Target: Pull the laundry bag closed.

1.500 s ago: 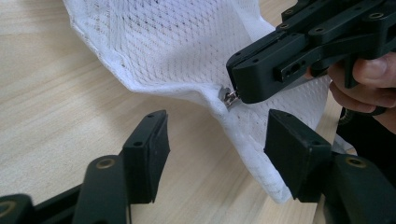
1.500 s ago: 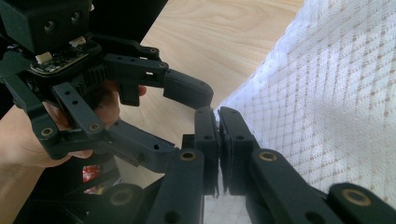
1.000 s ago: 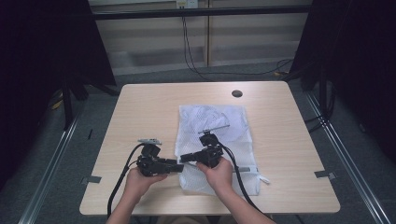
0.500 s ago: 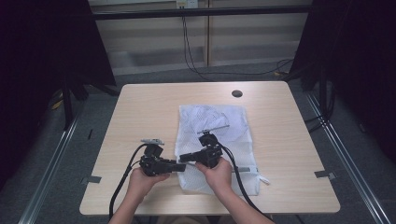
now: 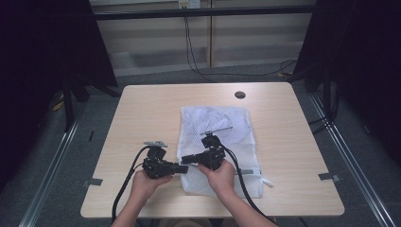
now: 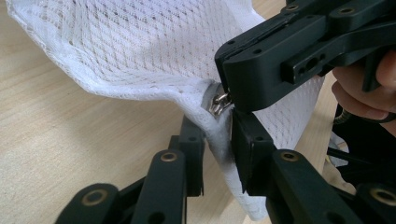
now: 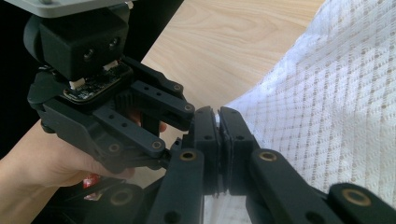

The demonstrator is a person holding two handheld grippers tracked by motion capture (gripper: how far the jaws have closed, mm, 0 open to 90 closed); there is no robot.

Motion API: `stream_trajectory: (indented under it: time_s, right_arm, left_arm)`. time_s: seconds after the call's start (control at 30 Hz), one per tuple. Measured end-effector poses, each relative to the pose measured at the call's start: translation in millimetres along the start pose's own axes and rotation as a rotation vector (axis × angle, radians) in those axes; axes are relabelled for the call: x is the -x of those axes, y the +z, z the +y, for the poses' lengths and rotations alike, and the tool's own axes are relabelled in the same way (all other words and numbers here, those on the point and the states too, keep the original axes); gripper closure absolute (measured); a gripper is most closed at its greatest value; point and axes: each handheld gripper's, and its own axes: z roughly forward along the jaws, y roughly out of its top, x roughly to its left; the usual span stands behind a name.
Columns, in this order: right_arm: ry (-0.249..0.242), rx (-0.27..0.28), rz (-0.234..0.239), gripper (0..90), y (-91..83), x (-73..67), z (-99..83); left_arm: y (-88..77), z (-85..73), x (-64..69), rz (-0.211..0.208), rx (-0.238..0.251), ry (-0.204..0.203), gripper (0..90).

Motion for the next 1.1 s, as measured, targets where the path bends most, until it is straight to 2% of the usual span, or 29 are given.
stream_trajectory:
  time_s: [0.13,0.23,0.47,0.6,0.97,1.1]
  right_arm:
    - [0.002,0.0,-0.001,86.7,-0.4,-0.2,0.0]
    - [0.002,-0.001,0.001,86.7,-1.0,0.0,0.0]
    - [0.001,-0.005,0.002,86.9,-1.0,-0.4,-0.4]
    - [0.0,-0.011,-0.003,87.0,-1.8,0.0,-0.5]
    - [-0.006,-0.018,-0.006,87.1,-3.6,1.9,-0.8]
    - [-0.004,-0.022,-0.02,87.1,-5.5,2.0,-0.7]
  left_arm:
    - [-0.3,-0.1,-0.4,0.008,-0.003,-0.001,83.6]
    - [-0.8,-0.1,-0.1,0.004,0.003,-0.017,86.6]
    - [-2.0,-0.1,-0.2,0.007,-0.005,-0.02,87.5]
    - [-2.0,-0.3,-0.9,-0.007,-0.003,-0.031,87.8]
    - [-2.5,-0.2,0.0,0.009,-0.006,-0.034,88.3]
    - [-3.1,-0.1,-0.3,0.007,-0.003,-0.042,88.3]
